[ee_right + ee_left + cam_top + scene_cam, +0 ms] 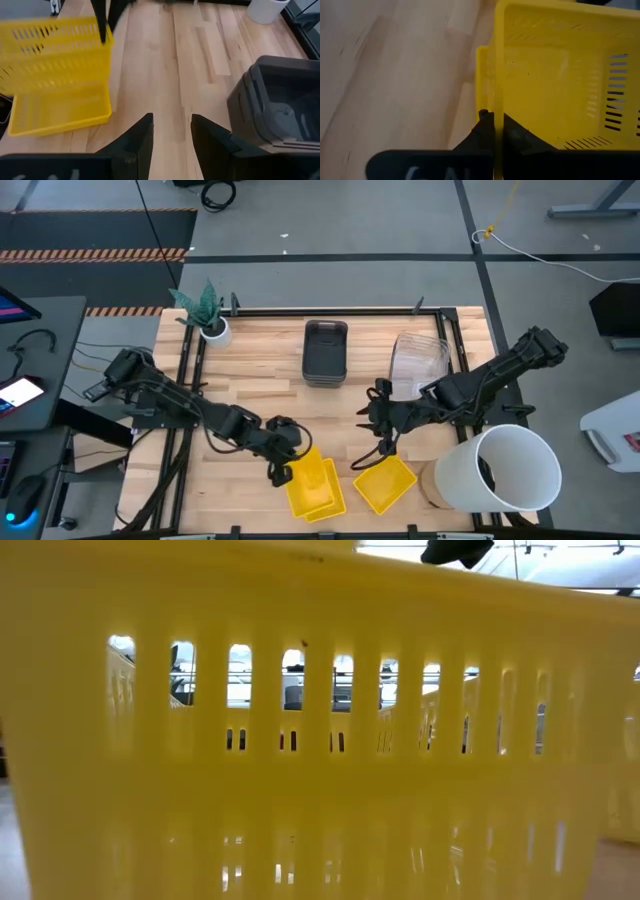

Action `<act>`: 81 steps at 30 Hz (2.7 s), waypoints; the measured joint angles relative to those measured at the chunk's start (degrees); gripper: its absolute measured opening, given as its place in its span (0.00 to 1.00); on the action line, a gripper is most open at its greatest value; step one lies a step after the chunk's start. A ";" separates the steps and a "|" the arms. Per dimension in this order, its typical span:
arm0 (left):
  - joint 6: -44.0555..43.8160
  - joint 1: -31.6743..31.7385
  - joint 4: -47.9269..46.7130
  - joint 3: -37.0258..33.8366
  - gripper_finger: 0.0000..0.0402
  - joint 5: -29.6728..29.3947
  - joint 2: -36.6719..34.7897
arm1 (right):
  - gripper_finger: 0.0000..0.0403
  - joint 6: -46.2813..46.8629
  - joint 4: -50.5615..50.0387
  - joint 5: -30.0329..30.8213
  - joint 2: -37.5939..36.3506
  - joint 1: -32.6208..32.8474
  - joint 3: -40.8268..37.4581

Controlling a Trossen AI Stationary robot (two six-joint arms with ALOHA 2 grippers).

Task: Stack baskets by color
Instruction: Stack the left yellow bin on top of the middle yellow bin, then adjust the left stacked yellow bins

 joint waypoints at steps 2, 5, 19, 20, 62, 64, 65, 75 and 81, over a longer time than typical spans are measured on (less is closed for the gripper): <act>-0.25 0.01 0.86 -0.07 0.02 -0.27 1.51 | 0.34 0.00 -0.33 0.04 -0.33 0.00 -0.01; -0.37 -0.04 1.80 1.10 0.02 0.23 3.12 | 0.34 0.00 -0.52 0.04 -0.34 0.00 0.00; 2.57 -0.34 -5.50 9.11 0.02 0.21 11.92 | 0.34 0.48 0.11 -0.05 -0.13 0.02 0.00; 2.64 -0.31 -5.94 9.10 0.02 0.20 11.97 | 0.34 0.49 0.17 -0.05 -0.13 0.04 0.00; 13.31 2.26 -5.45 9.20 0.41 0.10 17.18 | 0.34 4.63 0.86 -7.96 6.41 1.14 0.00; 14.50 2.25 -5.82 9.14 0.41 -0.24 18.00 | 0.34 5.31 0.90 -7.92 6.41 1.16 0.00; 14.90 2.28 -5.52 9.14 0.41 -0.23 18.50 | 0.34 5.44 0.91 -7.91 6.41 1.16 0.00; 18.03 4.22 -9.50 9.14 0.41 -4.48 19.57 | 0.34 5.53 1.12 -7.73 6.41 1.11 0.00; 20.68 5.18 -14.93 9.14 0.41 -12.29 19.57 | 0.34 5.39 1.96 -7.64 6.41 1.11 0.00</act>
